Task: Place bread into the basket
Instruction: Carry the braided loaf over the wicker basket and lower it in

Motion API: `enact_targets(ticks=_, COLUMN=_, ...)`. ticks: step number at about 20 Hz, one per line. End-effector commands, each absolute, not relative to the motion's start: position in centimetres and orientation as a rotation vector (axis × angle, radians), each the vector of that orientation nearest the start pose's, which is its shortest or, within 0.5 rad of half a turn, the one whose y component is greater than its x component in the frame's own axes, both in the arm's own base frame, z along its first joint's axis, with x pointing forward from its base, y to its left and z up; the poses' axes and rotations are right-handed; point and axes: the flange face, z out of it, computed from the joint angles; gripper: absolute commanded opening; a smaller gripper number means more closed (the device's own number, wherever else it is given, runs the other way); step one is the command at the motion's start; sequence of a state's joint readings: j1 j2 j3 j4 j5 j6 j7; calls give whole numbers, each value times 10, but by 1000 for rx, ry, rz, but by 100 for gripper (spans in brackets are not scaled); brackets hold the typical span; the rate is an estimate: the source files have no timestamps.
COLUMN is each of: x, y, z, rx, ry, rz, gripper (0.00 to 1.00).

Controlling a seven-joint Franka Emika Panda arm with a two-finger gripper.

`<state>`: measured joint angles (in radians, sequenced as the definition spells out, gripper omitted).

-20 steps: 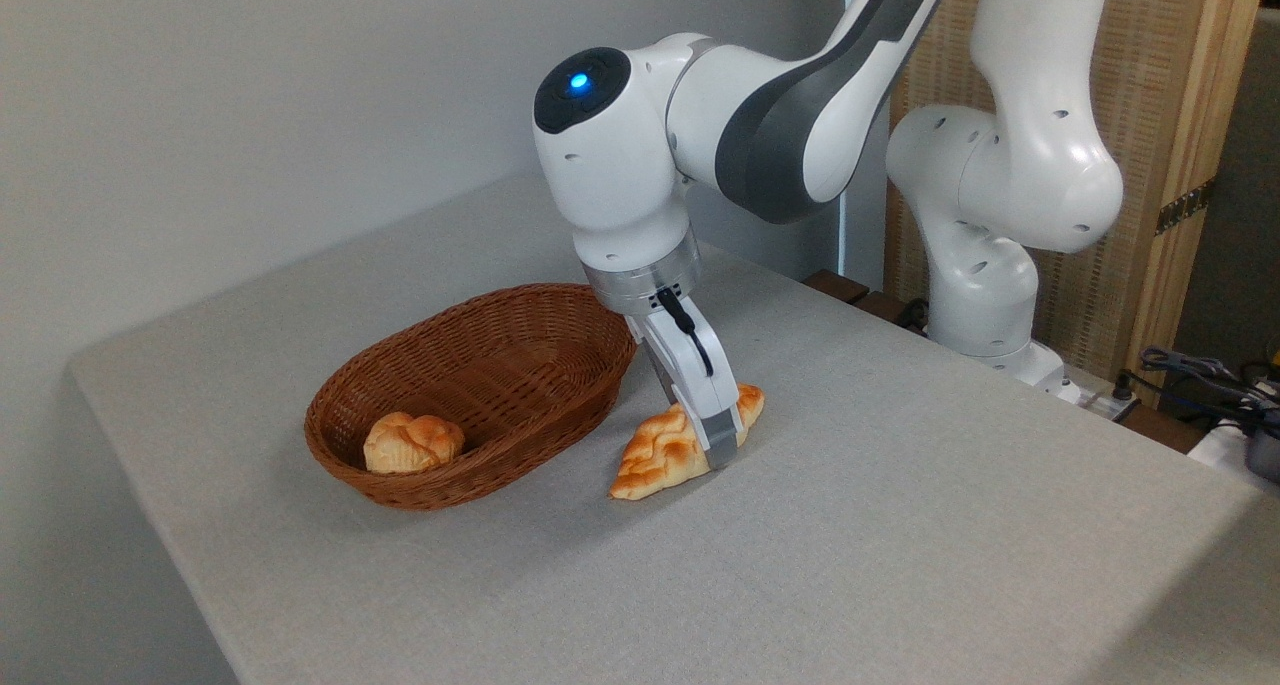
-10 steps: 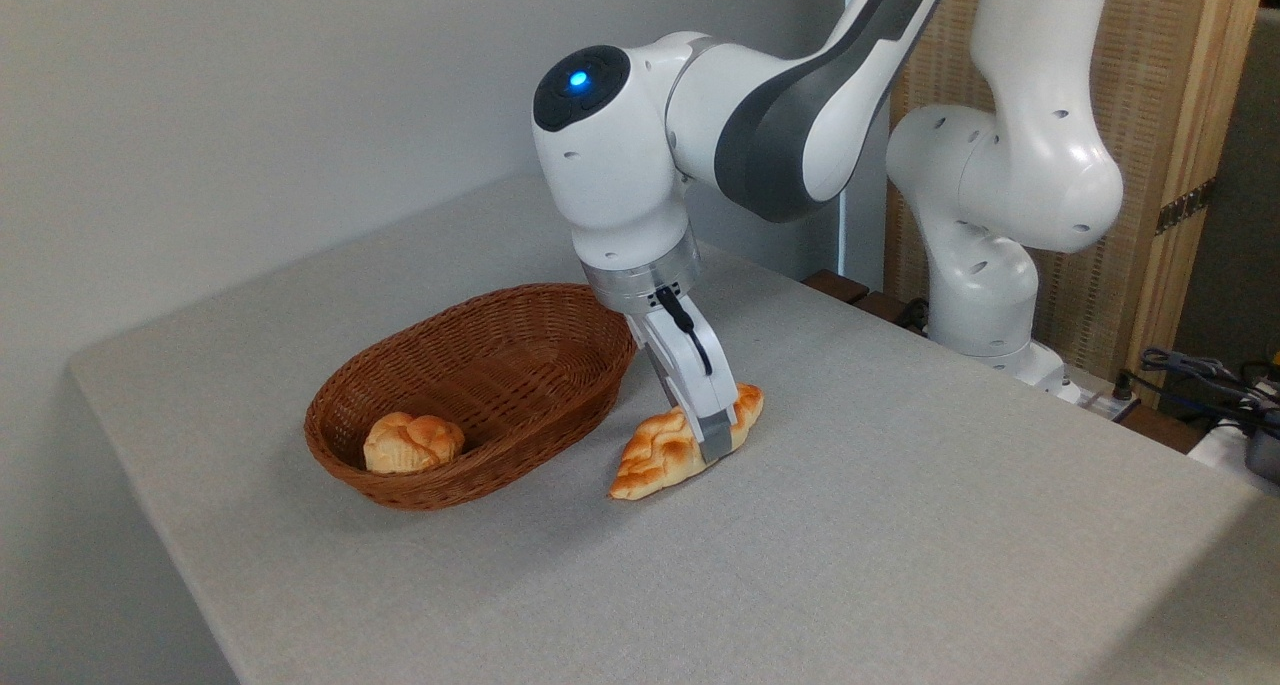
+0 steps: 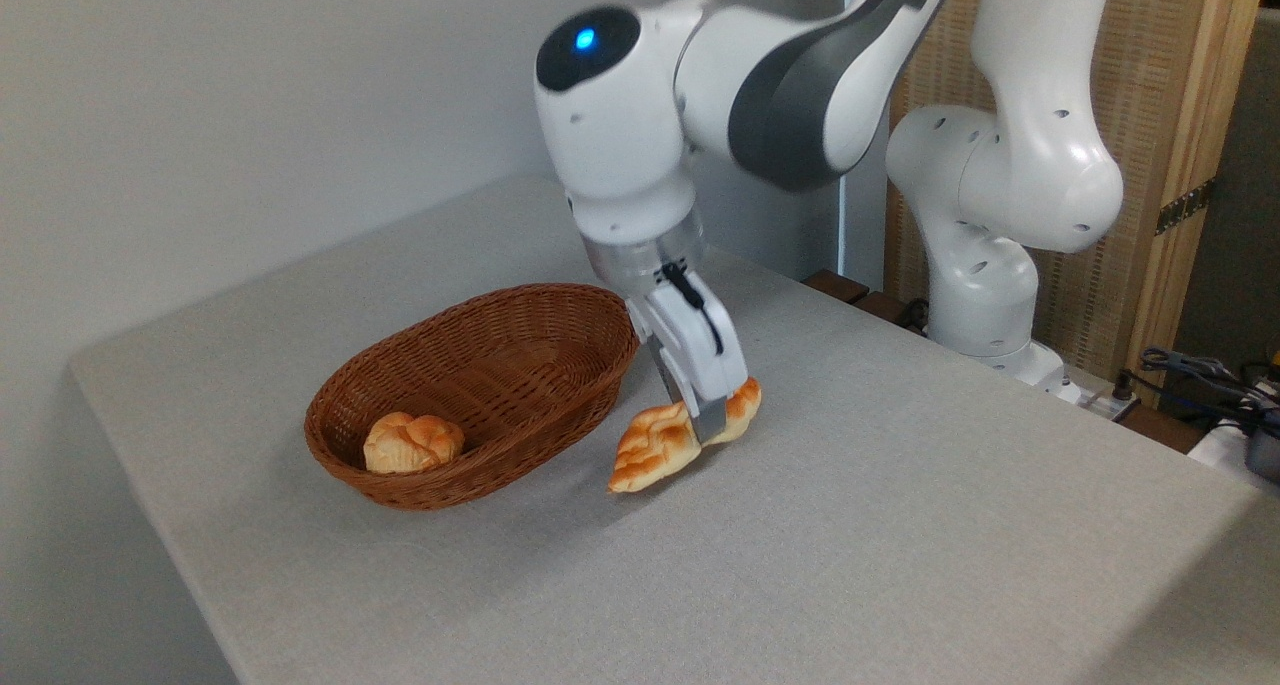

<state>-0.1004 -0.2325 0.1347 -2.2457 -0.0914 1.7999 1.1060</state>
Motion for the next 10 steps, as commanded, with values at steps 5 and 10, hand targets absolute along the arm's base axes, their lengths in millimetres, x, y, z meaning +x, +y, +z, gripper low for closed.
enact_targets(ticks=5, x=475, y=-7, z=504, rx=-2990, ry=1704, rz=-61, gripper=40)
enact_targets(ticks=10, x=496, y=-71, z=500, rx=-3051, ry=1576, rz=-151, gripper=68)
